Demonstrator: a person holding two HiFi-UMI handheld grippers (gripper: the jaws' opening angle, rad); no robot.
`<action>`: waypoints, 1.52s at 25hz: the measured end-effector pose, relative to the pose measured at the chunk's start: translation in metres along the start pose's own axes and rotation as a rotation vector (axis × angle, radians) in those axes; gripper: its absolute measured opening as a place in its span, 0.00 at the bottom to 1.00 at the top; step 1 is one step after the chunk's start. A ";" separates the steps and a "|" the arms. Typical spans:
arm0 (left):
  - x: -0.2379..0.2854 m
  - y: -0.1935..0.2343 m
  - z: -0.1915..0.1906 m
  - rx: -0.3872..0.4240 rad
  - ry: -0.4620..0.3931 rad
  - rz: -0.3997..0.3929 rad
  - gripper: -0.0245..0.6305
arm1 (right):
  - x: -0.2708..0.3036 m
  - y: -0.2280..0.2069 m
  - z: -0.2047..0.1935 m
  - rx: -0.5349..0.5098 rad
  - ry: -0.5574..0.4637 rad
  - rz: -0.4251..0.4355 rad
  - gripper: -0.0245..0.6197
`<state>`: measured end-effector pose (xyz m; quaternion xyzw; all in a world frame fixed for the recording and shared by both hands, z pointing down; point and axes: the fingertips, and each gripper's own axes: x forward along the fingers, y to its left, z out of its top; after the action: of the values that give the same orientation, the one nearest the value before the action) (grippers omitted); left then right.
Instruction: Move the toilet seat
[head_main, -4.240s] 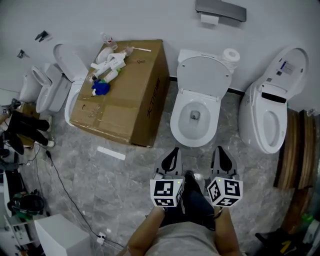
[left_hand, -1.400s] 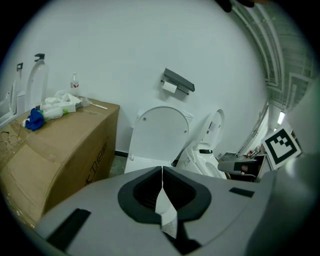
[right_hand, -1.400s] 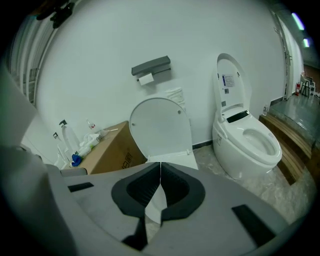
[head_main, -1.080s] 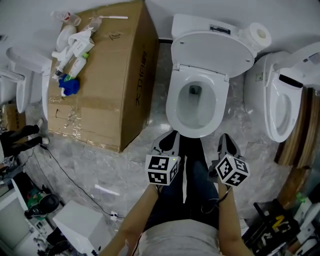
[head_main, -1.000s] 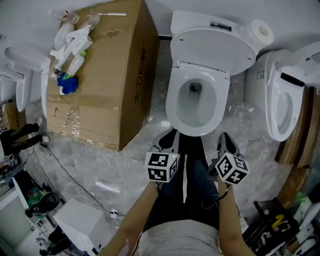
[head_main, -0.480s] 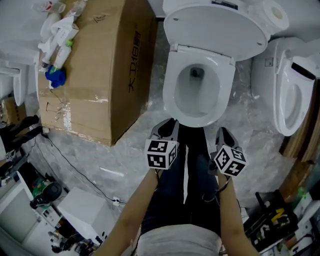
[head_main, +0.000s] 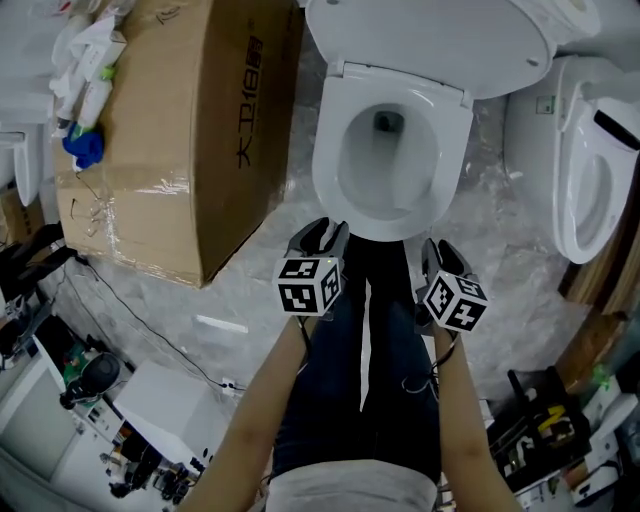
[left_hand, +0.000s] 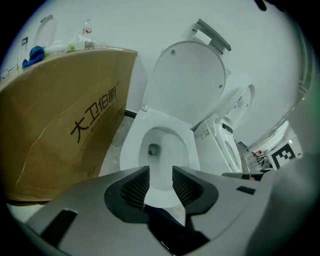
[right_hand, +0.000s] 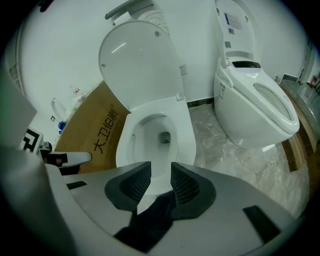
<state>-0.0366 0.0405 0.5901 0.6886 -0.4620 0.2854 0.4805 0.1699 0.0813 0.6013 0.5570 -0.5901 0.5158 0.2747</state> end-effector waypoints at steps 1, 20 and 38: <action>0.005 0.002 -0.005 -0.002 0.012 0.002 0.25 | 0.004 -0.003 -0.003 0.014 0.004 -0.001 0.24; 0.059 0.043 -0.045 -0.111 0.081 0.047 0.29 | 0.065 -0.029 -0.025 0.111 0.047 0.018 0.32; 0.093 0.066 -0.064 -0.151 0.116 0.056 0.37 | 0.107 -0.054 -0.045 0.130 0.105 0.033 0.41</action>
<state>-0.0552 0.0590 0.7182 0.6197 -0.4726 0.3026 0.5487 0.1854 0.0909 0.7281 0.5360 -0.5494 0.5859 0.2598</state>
